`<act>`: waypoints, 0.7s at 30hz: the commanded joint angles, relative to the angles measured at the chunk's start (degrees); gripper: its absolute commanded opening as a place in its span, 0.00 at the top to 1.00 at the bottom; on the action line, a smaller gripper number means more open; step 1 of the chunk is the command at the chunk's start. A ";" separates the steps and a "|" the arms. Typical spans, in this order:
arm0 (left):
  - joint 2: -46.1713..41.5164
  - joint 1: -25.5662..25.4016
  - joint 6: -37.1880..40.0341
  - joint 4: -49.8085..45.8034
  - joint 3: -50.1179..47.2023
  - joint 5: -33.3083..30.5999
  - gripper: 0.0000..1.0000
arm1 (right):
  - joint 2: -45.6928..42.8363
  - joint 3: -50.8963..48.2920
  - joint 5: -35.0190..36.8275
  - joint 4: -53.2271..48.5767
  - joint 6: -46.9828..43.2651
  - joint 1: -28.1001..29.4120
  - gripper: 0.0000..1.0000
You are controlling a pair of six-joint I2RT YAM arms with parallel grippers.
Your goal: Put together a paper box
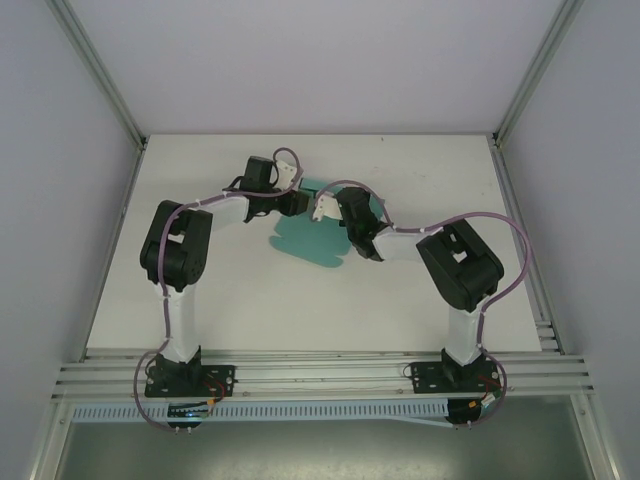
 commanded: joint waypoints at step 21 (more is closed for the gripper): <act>0.01 -2.97 -8.30 7.63 2.52 -12.84 1.00 | -6.00 -4.90 -9.52 -8.32 12.02 2.34 0.56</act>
